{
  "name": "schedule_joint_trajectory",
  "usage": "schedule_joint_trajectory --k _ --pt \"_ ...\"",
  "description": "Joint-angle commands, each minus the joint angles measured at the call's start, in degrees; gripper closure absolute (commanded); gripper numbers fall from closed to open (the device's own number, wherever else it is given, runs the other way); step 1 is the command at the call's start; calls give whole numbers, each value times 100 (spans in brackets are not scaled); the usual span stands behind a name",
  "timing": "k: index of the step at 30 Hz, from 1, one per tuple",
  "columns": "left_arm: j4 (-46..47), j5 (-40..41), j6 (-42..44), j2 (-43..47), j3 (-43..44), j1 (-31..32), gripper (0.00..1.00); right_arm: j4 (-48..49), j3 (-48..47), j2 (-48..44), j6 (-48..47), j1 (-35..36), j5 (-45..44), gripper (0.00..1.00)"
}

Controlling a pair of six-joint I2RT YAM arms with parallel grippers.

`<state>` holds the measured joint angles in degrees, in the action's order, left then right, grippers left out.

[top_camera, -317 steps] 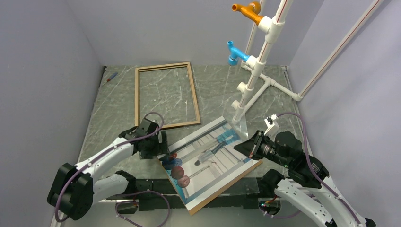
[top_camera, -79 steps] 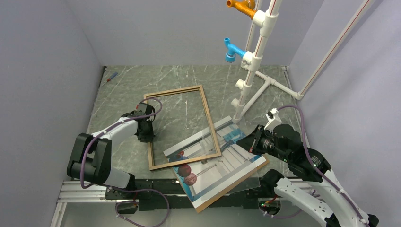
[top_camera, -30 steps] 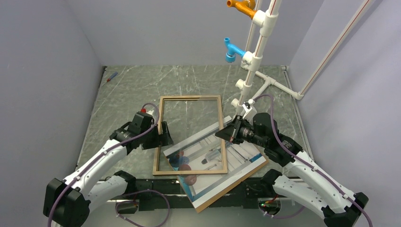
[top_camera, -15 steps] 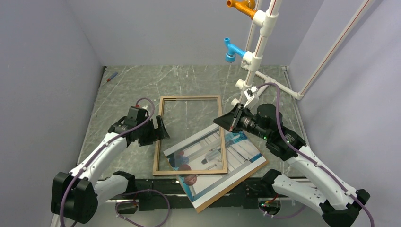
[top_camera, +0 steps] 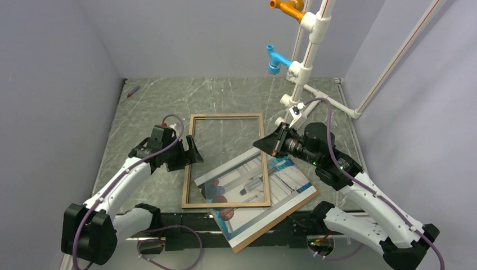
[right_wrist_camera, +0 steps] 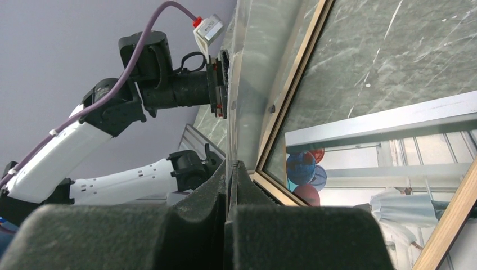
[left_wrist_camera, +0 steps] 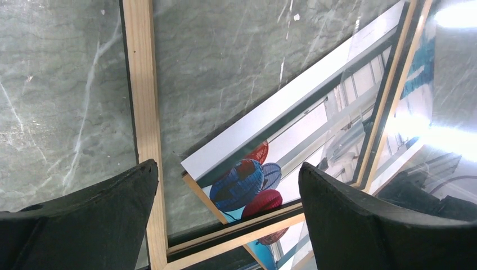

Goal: Put the photo into the frame

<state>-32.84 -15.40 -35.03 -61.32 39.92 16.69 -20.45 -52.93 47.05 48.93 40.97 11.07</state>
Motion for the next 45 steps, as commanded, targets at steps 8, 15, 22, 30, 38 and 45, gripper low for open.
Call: schedule_joint_trajectory --k 8,15,22,30,38,45 --pt "314 64 65 -293 -426 -43 4 145 -153 117 129 -6 14 100" --pt "313 237 184 -280 -643 -140 13 450 -240 538 219 -10 317 100" --pt "320 318 337 -83 -814 -317 26 577 -292 730 329 -10 318 100" --pt "122 756 317 374 -811 -421 38 741 -243 954 377 -10 336 100" --pt "107 997 271 241 -844 -425 50 1014 -378 1262 217 -12 500 100" --pt "231 1021 260 -2 -934 -421 55 1491 -179 1290 315 -16 206 100"
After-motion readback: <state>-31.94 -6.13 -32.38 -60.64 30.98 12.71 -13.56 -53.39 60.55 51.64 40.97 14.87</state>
